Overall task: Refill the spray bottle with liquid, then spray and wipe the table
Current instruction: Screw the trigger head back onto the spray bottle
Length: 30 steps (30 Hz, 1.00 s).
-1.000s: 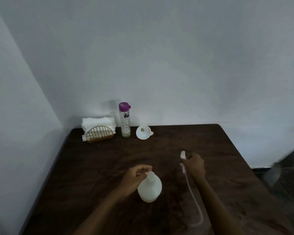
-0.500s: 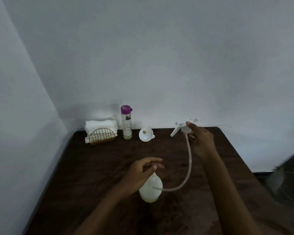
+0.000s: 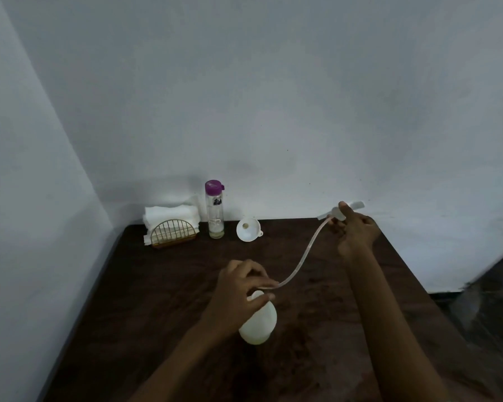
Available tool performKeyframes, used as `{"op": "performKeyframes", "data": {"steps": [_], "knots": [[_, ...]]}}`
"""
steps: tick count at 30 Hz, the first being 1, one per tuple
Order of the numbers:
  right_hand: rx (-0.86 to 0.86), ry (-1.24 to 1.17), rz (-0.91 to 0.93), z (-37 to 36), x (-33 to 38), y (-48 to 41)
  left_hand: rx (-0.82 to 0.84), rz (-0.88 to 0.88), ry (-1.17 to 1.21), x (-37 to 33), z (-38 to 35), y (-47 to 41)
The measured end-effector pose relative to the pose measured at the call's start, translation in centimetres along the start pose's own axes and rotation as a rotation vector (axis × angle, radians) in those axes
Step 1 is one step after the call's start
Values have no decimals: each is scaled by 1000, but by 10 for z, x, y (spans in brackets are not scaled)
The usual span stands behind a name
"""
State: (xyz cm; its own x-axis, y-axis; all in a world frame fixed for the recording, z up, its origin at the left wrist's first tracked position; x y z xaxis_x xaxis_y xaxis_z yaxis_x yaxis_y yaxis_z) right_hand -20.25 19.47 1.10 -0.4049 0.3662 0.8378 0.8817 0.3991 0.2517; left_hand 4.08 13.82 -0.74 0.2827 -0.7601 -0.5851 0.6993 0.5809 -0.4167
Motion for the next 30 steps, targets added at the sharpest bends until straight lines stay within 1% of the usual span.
{"op": "performKeyframes", "data": {"steps": [2, 4, 5, 8, 10, 14, 18, 22, 26, 30], "knots": [[-15, -11, 6, 3, -2, -1, -56, 24, 31, 4, 4, -1], [-35, -21, -7, 5, -4, -1, -58, 74, 110, 10, 1, -2], [-41, -23, -22, 5, -6, -1, -63, 130, 182, 16, -2, -2], [-30, -38, -89, 4, -12, 1, -62, 399, 414, 43, -17, 5], [-19, -53, -126, 4, -17, 4, -65, 470, 422, 55, -25, 9], [-20, -61, -191, 4, -26, 10, -71, 526, 423, 66, -33, 15], [-27, -42, -189, 8, -32, 10, -38, 549, 417, 73, -40, 18], [-11, 31, -103, 12, -35, 15, -54, 517, 454, 75, -43, 20], [34, 147, -3, 13, -37, 22, -11, 606, 569, 83, -52, 22], [131, 292, 66, 8, -46, 40, 37, 615, 601, 83, -56, 22]]}}
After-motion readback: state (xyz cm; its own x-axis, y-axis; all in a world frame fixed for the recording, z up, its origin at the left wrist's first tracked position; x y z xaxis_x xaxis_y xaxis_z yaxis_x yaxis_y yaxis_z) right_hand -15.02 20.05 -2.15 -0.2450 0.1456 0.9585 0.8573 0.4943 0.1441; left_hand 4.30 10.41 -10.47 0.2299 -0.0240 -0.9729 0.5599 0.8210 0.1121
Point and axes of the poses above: each hand's wrist, its own y-axis away from the middle knuckle, its own z-axis out of the back of the hand, x = y × z, the point moved 9 cm from there along -y, towards the middle knuckle, and after that the axes turned 1 degree about y, right-handed, at the moved point
